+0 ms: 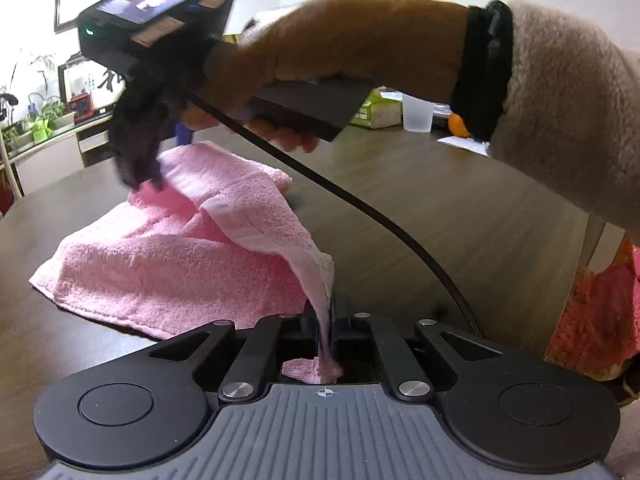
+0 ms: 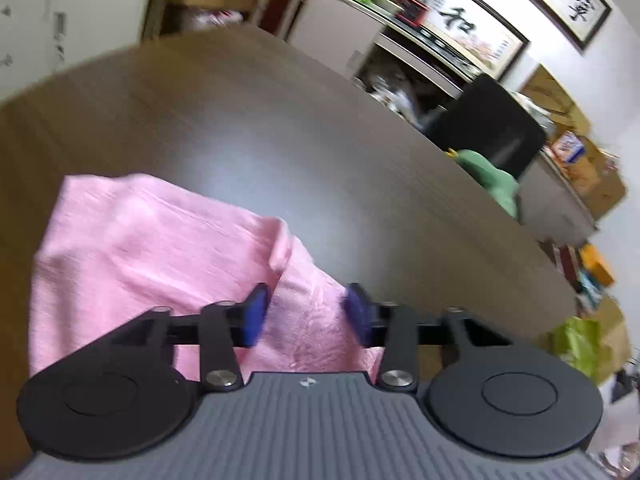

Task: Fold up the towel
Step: 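Grasp the towel edge with the right gripper while the left gripper regrasps another edge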

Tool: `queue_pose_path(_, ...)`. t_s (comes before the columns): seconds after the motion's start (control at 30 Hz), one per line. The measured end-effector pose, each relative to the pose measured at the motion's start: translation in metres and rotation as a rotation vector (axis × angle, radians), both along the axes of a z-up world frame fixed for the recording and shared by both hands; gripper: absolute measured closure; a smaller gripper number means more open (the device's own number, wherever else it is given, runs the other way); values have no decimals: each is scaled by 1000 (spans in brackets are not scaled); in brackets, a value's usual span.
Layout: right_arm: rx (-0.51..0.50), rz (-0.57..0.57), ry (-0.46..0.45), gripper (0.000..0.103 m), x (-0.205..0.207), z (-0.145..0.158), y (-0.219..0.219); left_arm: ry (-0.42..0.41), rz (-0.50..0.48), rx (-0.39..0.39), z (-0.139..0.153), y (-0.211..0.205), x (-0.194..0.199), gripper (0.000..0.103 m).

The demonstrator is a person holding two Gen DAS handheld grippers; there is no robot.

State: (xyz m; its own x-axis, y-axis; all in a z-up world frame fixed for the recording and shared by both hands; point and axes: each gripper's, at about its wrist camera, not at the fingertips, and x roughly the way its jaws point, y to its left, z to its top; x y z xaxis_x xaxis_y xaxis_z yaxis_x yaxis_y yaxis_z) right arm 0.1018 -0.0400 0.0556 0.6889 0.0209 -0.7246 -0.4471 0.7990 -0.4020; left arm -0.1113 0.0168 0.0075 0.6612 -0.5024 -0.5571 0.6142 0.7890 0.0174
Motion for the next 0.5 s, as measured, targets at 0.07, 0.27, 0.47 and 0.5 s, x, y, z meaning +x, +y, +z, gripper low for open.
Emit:
queue_pose_path(0.07, 29, -39, -21, 75, -4, 6, -17, 17, 5, -13, 1, 2, 3, 98)
queue_pose_path(0.27, 212, -161, -62, 79, -23, 26, -92, 50, 22, -33, 3, 5, 9, 97)
queue_pose_path(0.47, 468, -286, -8, 76, -47, 19, -190, 40, 30, -4, 4, -1, 9, 96)
queue_pose_path(0.5, 465, -307, 1, 76, -46, 15, -200, 39, 31, 1, 5, -2, 8, 96)
